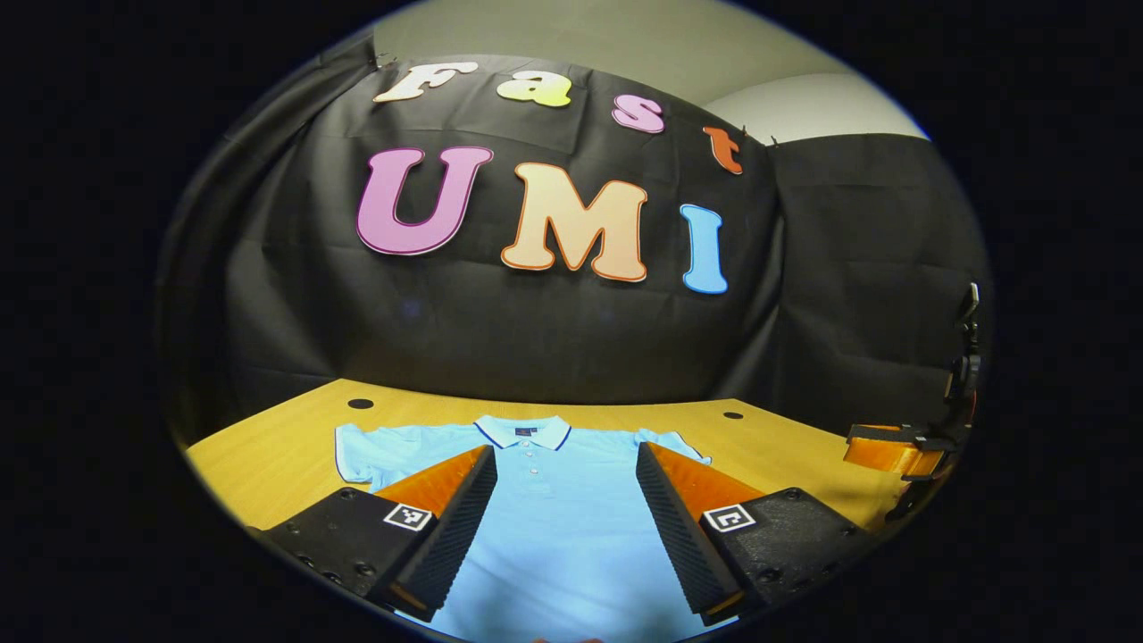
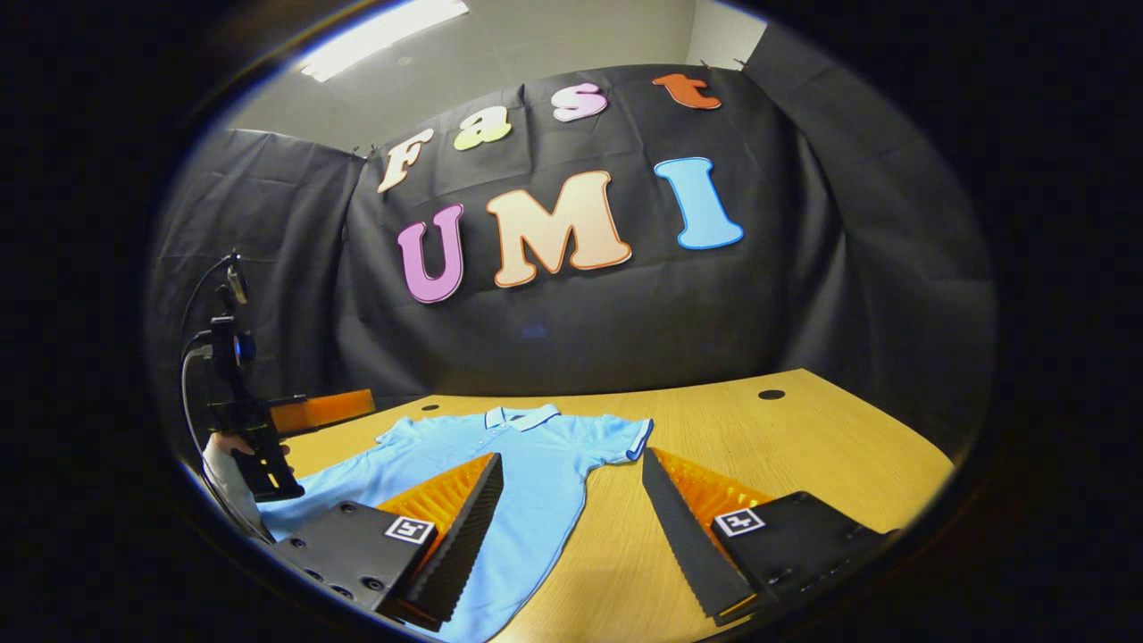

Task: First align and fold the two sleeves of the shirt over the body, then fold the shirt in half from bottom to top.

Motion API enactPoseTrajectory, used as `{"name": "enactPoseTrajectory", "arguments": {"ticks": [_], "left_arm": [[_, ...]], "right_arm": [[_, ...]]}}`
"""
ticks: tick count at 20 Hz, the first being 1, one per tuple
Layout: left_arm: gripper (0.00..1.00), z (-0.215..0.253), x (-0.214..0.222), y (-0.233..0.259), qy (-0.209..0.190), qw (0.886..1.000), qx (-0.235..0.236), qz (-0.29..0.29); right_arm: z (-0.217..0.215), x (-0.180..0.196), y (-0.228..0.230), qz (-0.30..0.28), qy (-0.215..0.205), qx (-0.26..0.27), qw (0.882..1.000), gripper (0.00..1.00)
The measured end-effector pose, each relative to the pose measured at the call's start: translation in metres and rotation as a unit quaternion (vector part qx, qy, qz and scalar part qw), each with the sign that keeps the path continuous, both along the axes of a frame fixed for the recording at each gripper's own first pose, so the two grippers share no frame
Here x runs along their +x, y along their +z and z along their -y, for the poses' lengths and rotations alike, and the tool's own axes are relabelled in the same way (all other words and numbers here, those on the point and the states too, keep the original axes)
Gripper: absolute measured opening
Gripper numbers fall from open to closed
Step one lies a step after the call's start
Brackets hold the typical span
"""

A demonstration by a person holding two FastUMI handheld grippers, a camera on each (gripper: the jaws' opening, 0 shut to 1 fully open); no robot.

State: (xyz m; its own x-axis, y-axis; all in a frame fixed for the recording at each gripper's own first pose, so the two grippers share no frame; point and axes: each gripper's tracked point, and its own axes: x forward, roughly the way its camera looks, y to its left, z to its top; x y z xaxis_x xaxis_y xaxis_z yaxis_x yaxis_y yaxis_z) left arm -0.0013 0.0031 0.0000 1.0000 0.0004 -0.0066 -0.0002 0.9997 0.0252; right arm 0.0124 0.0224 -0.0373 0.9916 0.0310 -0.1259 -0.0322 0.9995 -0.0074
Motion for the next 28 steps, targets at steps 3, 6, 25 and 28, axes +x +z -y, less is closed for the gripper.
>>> {"name": "enactPoseTrajectory", "arguments": {"ticks": [3,6,25,28], "left_arm": [[0.94,-0.004,0.0,-0.002,0.006,1.0,-0.001,-0.005],[0.94,-0.011,0.001,-0.003,0.012,1.0,0.0,-0.011],[0.94,-0.052,0.001,-0.021,0.025,0.998,-0.051,-0.04],[0.94,-0.062,0.002,-0.026,0.022,0.998,-0.046,-0.048]], "right_arm": [[-0.005,0.005,-0.006,-0.012,0.002,-0.004,1.0,0.98],[-0.01,0.014,-0.008,-0.021,0.004,0.004,1.0,0.98],[-0.012,0.171,-0.028,-0.136,-0.006,0.043,0.99,0.97],[0.019,0.203,-0.046,-0.148,-0.049,0.009,0.988,0.97]]}}
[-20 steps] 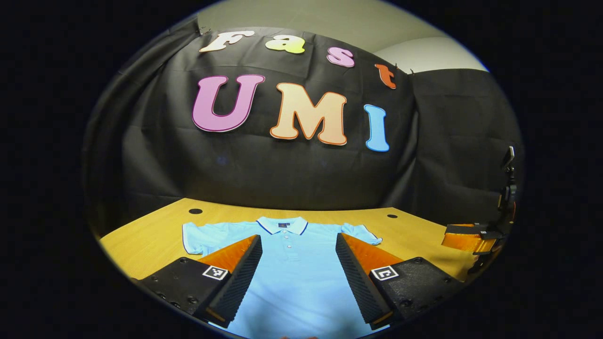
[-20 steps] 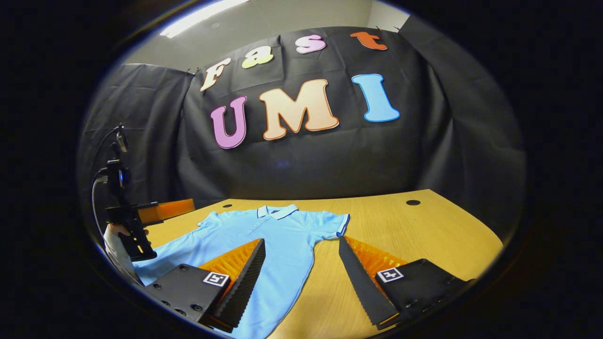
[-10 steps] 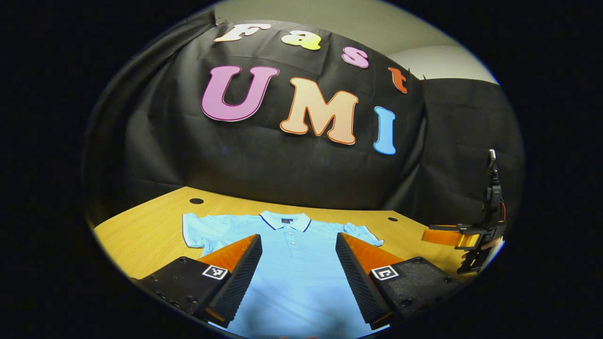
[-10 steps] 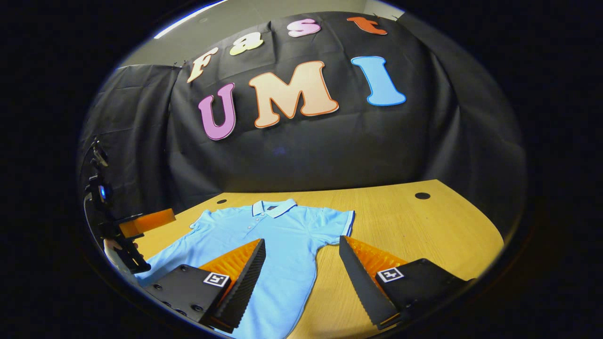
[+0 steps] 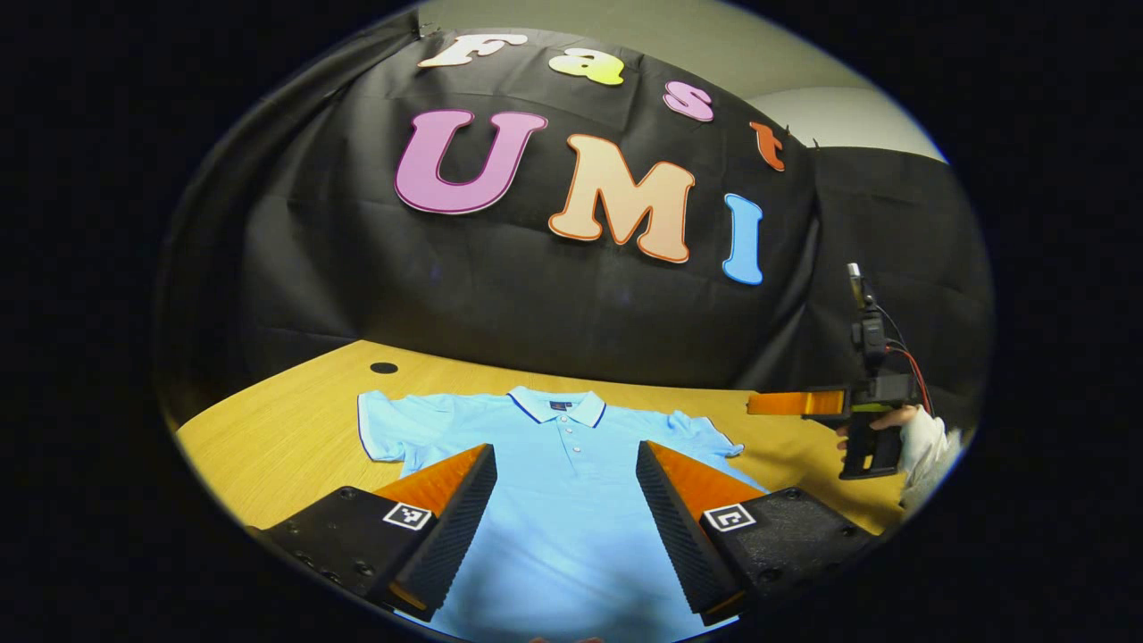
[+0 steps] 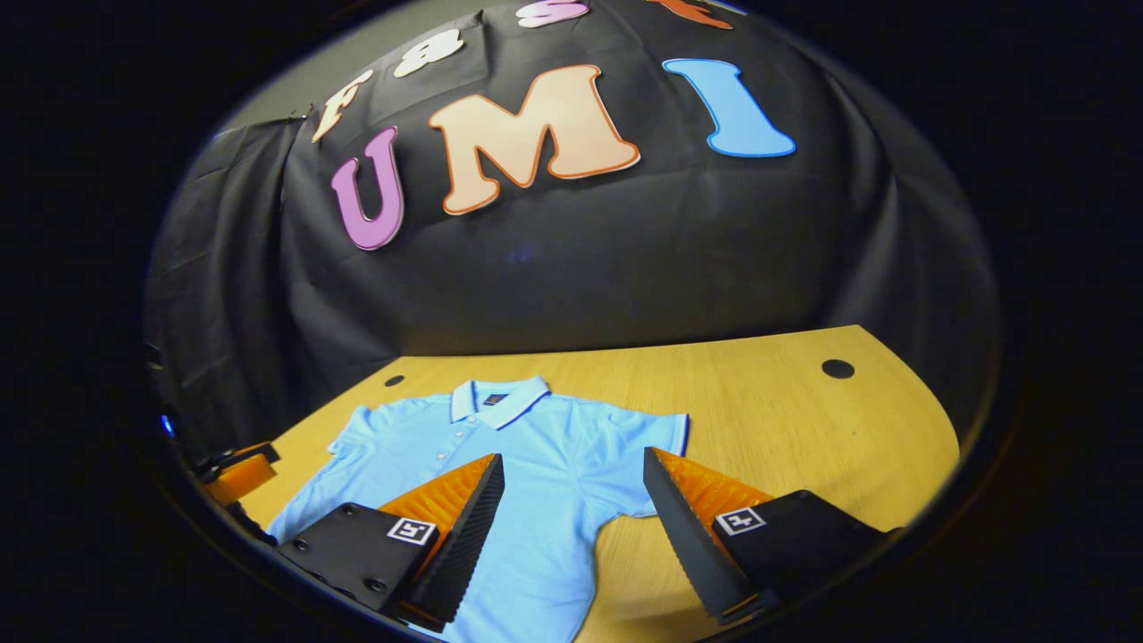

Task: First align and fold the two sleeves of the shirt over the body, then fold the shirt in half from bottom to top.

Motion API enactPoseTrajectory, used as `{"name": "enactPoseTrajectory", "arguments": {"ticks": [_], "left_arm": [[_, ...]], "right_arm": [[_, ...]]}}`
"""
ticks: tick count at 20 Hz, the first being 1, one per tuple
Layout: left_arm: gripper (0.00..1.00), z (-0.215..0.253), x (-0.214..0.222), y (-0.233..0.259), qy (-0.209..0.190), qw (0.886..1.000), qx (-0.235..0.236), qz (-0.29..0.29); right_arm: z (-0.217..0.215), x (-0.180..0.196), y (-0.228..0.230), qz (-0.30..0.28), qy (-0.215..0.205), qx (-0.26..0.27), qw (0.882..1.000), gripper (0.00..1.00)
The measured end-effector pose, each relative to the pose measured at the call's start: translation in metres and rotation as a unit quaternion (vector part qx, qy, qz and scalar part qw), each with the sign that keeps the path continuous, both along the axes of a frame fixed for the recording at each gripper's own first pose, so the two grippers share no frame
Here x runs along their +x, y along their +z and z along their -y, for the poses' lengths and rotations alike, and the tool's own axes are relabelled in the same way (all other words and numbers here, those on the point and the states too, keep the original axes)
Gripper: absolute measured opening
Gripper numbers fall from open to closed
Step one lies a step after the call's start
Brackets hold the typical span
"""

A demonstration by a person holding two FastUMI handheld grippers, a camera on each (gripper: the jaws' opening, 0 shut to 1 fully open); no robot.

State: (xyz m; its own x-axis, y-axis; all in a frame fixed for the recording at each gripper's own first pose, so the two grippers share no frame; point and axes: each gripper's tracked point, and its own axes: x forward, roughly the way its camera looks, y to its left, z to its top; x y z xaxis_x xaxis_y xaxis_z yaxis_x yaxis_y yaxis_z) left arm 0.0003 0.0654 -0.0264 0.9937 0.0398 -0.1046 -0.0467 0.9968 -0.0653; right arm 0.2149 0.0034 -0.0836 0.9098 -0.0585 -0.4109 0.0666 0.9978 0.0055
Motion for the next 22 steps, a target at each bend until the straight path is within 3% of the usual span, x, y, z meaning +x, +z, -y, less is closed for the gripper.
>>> {"name": "enactPoseTrajectory", "arguments": {"ticks": [7,8,14,19,22], "left_arm": [[0.94,-0.024,-0.008,-0.006,-0.008,1.0,0.016,-0.007],[0.94,-0.028,-0.008,-0.008,-0.007,1.0,0.019,-0.008],[0.94,-0.032,-0.007,-0.013,-0.011,1.0,0.02,-0.015],[0.94,-0.027,-0.007,-0.016,-0.017,1.0,0.019,-0.019],[0.94,-0.027,-0.007,-0.014,-0.016,1.0,0.021,-0.016]], "right_arm": [[0.042,0.044,-0.052,-0.068,-0.062,-0.019,0.996,0.98],[0.044,0.048,-0.056,-0.073,-0.067,-0.015,0.995,0.94],[0.055,0.054,-0.069,-0.09,-0.085,-0.005,0.992,0.97],[0.059,0.042,-0.09,-0.123,-0.083,-0.011,0.989,0.85],[0.063,0.047,-0.089,-0.114,-0.08,-0.03,0.99,0.75]]}}
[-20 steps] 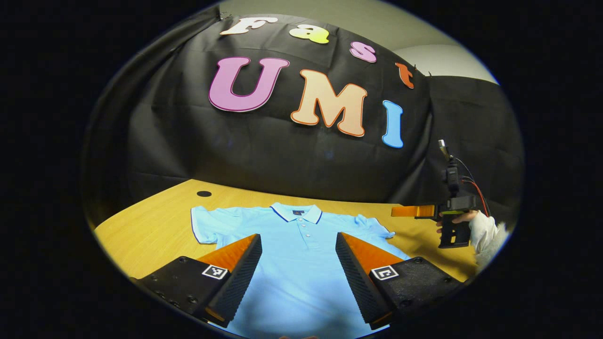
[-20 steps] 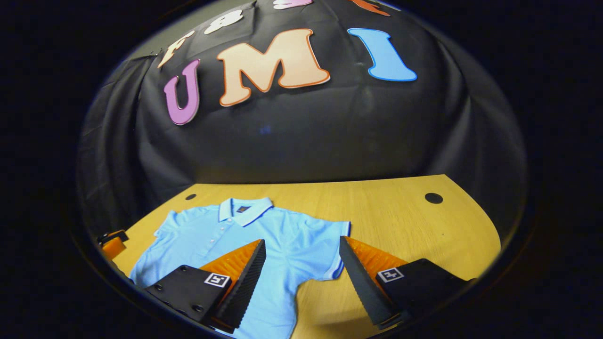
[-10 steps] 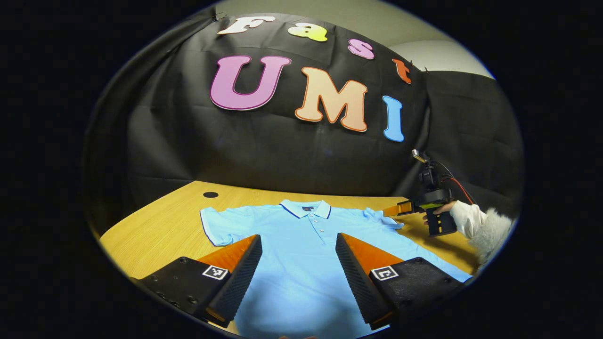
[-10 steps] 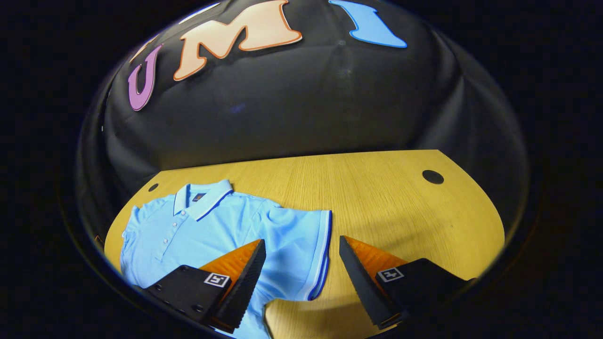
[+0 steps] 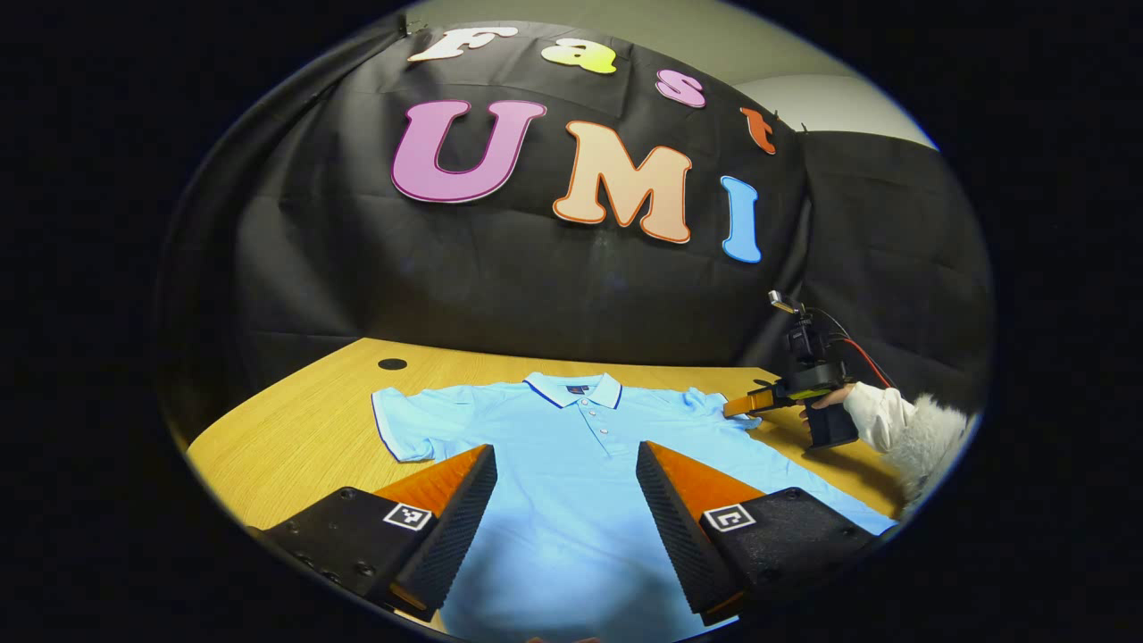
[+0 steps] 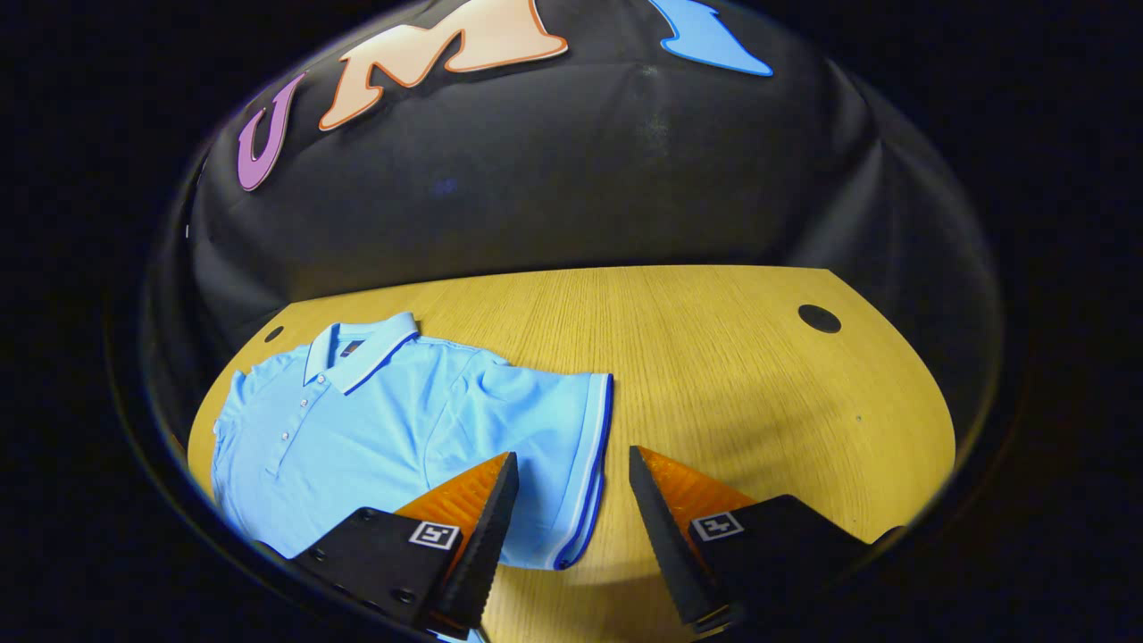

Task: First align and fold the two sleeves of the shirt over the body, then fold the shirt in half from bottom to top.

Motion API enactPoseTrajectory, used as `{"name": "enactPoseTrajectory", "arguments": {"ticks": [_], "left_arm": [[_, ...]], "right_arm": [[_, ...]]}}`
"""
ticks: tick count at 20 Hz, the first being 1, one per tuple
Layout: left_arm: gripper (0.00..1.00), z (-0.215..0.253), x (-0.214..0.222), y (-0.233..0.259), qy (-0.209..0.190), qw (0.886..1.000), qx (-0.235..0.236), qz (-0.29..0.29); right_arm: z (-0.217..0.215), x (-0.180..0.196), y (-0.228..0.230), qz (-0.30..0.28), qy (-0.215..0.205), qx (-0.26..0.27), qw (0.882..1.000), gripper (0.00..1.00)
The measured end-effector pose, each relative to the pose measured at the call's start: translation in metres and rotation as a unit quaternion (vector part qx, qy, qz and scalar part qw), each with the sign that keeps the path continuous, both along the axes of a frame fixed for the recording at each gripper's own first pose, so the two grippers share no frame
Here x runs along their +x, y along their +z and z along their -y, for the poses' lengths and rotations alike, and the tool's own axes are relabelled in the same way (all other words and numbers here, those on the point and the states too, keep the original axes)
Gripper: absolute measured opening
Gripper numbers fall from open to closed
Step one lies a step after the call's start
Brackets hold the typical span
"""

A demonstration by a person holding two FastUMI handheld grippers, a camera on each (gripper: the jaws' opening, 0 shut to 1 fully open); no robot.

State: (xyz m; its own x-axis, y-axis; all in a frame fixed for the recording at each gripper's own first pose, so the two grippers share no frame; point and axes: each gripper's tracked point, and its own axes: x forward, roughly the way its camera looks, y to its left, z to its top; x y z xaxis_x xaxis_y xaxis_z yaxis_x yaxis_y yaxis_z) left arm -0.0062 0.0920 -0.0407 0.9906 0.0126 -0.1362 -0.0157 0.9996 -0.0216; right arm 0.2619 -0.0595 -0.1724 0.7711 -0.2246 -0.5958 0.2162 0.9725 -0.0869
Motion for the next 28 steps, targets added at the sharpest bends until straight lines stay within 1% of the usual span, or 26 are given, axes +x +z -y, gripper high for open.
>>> {"name": "enactPoseTrajectory", "arguments": {"ticks": [1,2,3,4,5,7,8,9,10,11,13,16,17,19,22,24,28], "left_arm": [[0.94,0.0,0.0,0.0,0.0,1.0,0.0,0.0],[0.94,-0.001,0.001,0.0,0.001,1.0,0.0,0.001],[0.94,-0.001,0.0,0.001,0.001,1.0,0.0,0.0],[0.94,-0.002,0.001,0.0,0.002,1.0,-0.001,0.0],[0.94,-0.003,0.001,-0.001,0.003,1.0,-0.001,-0.002],[0.94,-0.004,0.001,-0.003,0.003,1.0,-0.003,-0.004],[0.94,-0.004,0.002,-0.004,0.003,1.0,-0.003,-0.006],[0.94,-0.005,0.002,-0.005,0.004,1.0,-0.003,-0.007],[0.94,-0.006,0.002,-0.006,0.005,1.0,-0.001,-0.008],[0.94,-0.007,0.002,-0.006,0.007,1.0,-0.001,-0.008],[0.94,-0.008,0.002,-0.005,0.009,1.0,0.0,-0.007],[0.94,-0.012,0.002,-0.005,0.014,1.0,0.001,-0.007],[0.94,-0.013,0.002,-0.005,0.017,1.0,0.002,-0.006],[0.94,-0.016,0.003,-0.005,0.022,1.0,0.002,-0.005],[0.94,-0.019,0.003,-0.007,0.027,1.0,0.002,-0.005],[0.94,-0.018,0.001,-0.006,0.027,1.0,-0.002,-0.004],[0.94,-0.021,0.002,-0.002,0.03,1.0,-0.007,0.002]], "right_arm": [[0.004,0.0,-0.002,0.0,0.0,-0.01,1.0,0.77],[0.003,0.0,0.0,0.002,0.006,-0.011,1.0,0.72],[-0.001,0.001,-0.002,0.003,0.008,-0.004,1.0,0.6],[-0.002,0.002,-0.002,0.004,0.009,-0.002,1.0,0.57],[-0.001,0.002,-0.002,0.005,0.01,0.0,1.0,0.45],[-0.005,0.002,-0.002,0.006,0.015,0.012,1.0,0.25],[-0.006,0.002,-0.002,0.006,0.013,0.013,1.0,0.2],[-0.005,0.003,-0.002,0.008,0.016,0.012,1.0,0.12],[-0.006,0.004,-0.003,0.006,0.014,0.014,1.0,0.12],[-0.006,0.003,-0.002,0.008,0.011,0.015,1.0,0.03],[-0.007,0.003,0.0,0.01,0.006,0.01,1.0,0.03],[-0.016,0.007,0.017,0.033,0.016,0.004,0.999,0.01],[-0.022,0.01,0.025,0.045,0.023,0.008,0.999,0.02],[-0.042,0.015,0.042,0.072,0.04,0.027,0.996,0.02],[-0.084,0.022,0.064,0.108,0.076,0.071,0.989,0.02],[-0.111,0.023,0.063,0.109,0.1,0.095,0.984,0.02],[-0.164,0.019,0.047,0.089,0.142,0.145,0.975,0.03]]}}
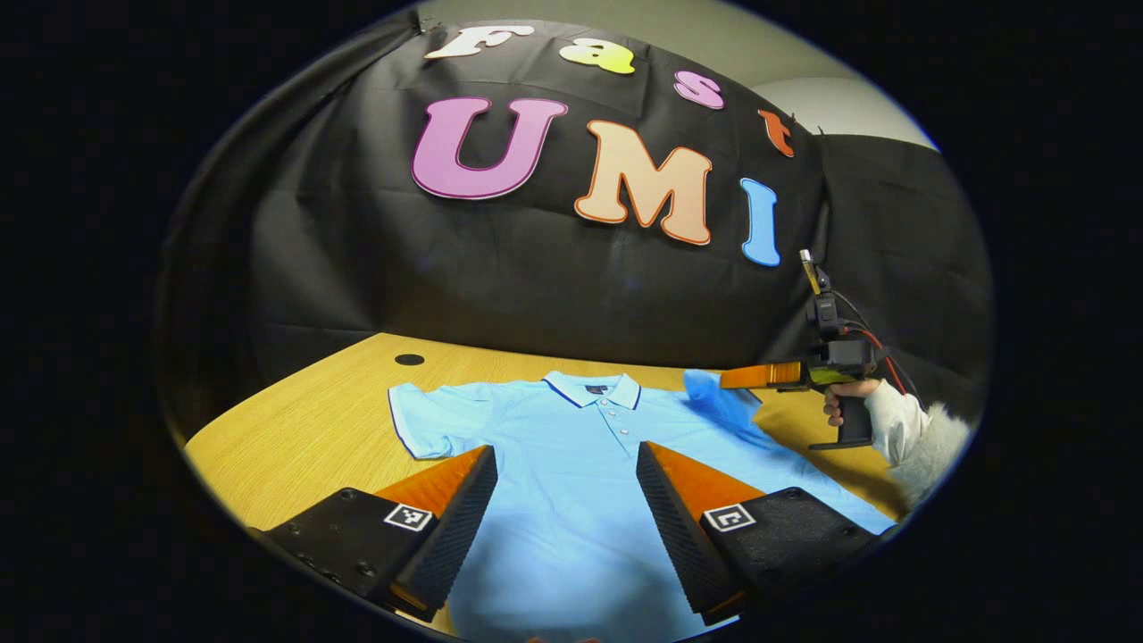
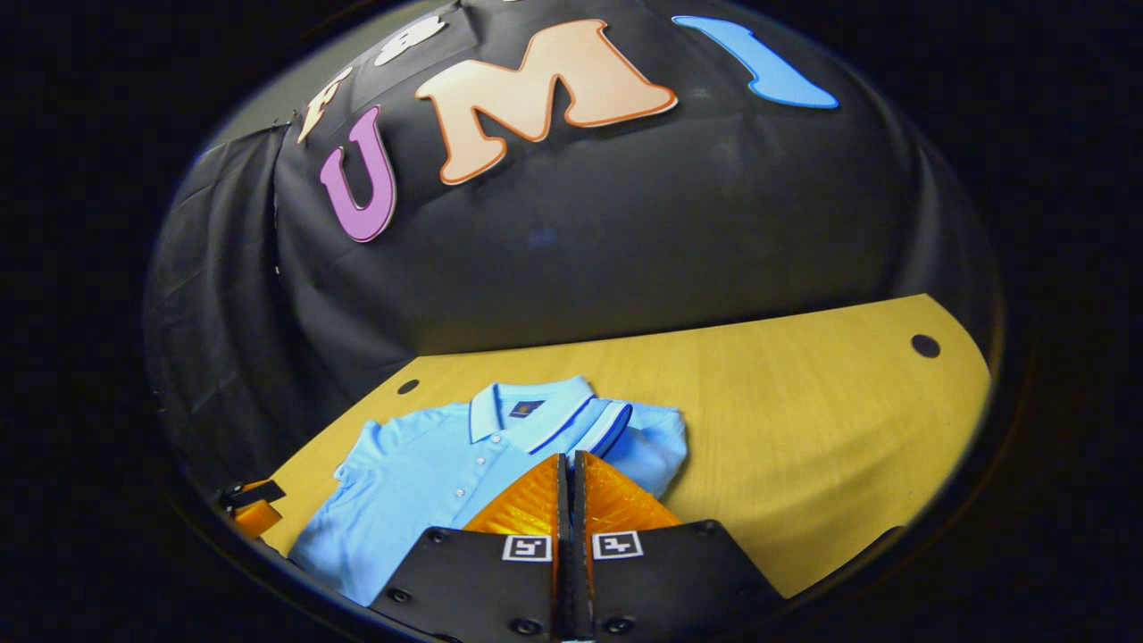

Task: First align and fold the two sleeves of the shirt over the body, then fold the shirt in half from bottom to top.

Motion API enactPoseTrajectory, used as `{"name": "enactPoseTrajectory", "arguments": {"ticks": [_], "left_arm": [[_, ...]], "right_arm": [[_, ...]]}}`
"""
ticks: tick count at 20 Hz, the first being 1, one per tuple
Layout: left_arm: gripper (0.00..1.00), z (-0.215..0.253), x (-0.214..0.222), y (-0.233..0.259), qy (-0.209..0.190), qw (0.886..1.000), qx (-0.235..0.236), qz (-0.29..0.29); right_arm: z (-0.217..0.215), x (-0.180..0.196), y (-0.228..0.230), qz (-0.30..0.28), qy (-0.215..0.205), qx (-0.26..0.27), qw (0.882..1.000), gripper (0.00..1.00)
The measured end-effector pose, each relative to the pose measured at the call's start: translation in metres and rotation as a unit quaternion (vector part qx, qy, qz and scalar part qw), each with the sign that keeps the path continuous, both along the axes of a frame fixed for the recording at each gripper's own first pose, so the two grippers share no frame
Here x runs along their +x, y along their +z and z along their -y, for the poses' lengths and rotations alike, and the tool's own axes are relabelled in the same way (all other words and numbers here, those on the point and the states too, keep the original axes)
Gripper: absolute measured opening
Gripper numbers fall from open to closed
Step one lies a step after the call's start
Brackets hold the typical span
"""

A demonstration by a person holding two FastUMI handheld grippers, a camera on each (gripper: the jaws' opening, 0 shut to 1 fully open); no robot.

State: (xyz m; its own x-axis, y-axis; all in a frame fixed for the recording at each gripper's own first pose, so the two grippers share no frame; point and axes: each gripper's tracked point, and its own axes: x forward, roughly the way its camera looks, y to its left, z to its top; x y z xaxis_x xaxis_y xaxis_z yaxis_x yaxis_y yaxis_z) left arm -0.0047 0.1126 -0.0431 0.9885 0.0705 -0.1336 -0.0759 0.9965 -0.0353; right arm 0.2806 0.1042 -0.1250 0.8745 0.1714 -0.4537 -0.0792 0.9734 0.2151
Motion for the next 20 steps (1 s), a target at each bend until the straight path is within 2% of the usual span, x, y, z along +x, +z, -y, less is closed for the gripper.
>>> {"name": "enactPoseTrajectory", "arguments": {"ticks": [4,8,9,10,11,12,13,15,16,17,18,20], "left_arm": [[0.94,-0.007,-0.001,-0.002,0.01,1.0,-0.01,-0.001],[0.94,-0.016,-0.003,-0.002,0.024,1.0,-0.009,-0.003],[0.94,-0.019,-0.003,-0.001,0.027,1.0,-0.006,-0.003],[0.94,-0.02,-0.004,-0.003,0.029,1.0,-0.005,-0.004],[0.94,-0.021,-0.005,-0.001,0.03,1.0,-0.004,-0.003],[0.94,-0.024,-0.006,0.001,0.033,0.999,-0.003,-0.001],[0.94,-0.029,-0.007,0.002,0.04,0.999,0.0,-0.002],[0.94,-0.043,-0.009,0.003,0.059,0.998,0.007,-0.004],[0.94,-0.05,-0.009,0.006,0.067,0.998,0.01,-0.003],[0.94,-0.058,-0.008,0.009,0.074,0.997,0.012,-0.002],[0.94,-0.065,-0.007,0.011,0.079,0.997,0.01,-0.004],[0.93,-0.08,-0.001,0.011,0.09,0.996,0.001,-0.013]], "right_arm": [[-0.024,-0.002,-0.02,-0.015,0.029,-0.022,0.999,0.03],[-0.036,-0.006,-0.029,-0.031,0.038,-0.007,0.999,0.03],[-0.037,-0.009,-0.032,-0.039,0.04,-0.003,0.998,0.15],[-0.041,-0.01,-0.034,-0.042,0.045,0.001,0.998,0.14],[-0.043,-0.015,-0.036,-0.048,0.049,0.003,0.998,0.17],[-0.045,-0.019,-0.035,-0.052,0.053,0.001,0.997,0.22],[-0.049,-0.021,-0.036,-0.053,0.061,0.002,0.997,0.5],[-0.052,-0.026,-0.032,-0.047,0.067,-0.001,0.997,0.82],[-0.055,-0.028,-0.028,-0.044,0.071,-0.002,0.996,0.95],[-0.054,-0.034,-0.025,-0.044,0.071,-0.001,0.996,0.91],[-0.056,-0.04,-0.021,-0.042,0.074,0.002,0.996,0.96],[-0.057,-0.054,-0.008,-0.032,0.077,0.009,0.996,0.97]]}}
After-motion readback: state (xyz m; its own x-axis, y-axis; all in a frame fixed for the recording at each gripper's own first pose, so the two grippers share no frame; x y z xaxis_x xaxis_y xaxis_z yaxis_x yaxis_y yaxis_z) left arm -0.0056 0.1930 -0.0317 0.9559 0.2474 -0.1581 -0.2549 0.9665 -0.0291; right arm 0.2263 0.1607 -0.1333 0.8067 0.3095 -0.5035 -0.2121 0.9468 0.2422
